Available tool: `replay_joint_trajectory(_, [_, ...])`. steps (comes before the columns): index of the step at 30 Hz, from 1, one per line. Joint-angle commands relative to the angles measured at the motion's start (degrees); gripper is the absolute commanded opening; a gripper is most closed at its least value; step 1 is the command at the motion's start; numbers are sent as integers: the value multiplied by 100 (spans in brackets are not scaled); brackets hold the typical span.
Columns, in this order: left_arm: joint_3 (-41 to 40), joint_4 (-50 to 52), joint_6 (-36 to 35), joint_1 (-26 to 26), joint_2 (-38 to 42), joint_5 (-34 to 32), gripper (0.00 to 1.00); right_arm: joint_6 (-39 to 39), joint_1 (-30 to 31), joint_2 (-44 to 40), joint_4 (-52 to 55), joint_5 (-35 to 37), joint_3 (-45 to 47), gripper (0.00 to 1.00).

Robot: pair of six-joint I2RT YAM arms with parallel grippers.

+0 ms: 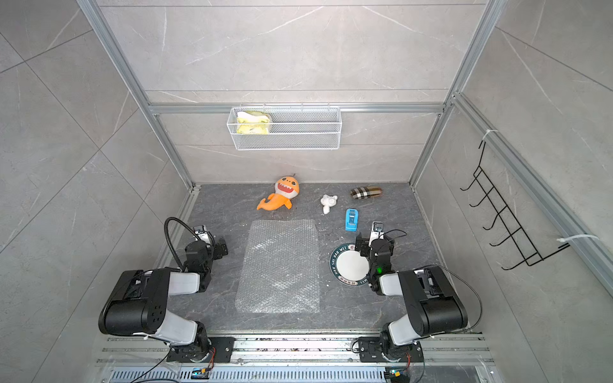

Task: Wrap dinner plates in bubble wrap
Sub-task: Pick up the plate at the center of the board.

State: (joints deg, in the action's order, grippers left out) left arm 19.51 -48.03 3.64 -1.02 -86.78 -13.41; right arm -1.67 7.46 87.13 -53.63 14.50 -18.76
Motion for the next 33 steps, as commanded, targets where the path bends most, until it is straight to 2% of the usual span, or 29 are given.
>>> replay_joint_trajectory(1, [20, -226, -100, -13, 74, -72, 100, 20, 20, 23, 23, -18, -69, 100])
replay_joint_trajectory(25, [44, -198, -89, -21, 65, -47, 100, -22, 9, 24, 102, -94, -99, 100])
replay_joint_trajectory(28, [5, -290, -100, -21, 114, -83, 100, -142, -136, -243, 356, -212, -154, 100])
replay_joint_trajectory(29, [109, -12, -100, -21, 276, -87, 100, -197, -239, -540, 972, -363, -350, 100])
replay_joint_trajectory(31, [559, 1324, -118, -21, 784, 64, 100, -324, -450, -999, 2011, -670, -711, 100])
replay_joint_trajectory(33, [1189, 2465, -119, -19, 1075, 115, 100, -569, -829, -1306, 2659, -1357, -1037, 100])
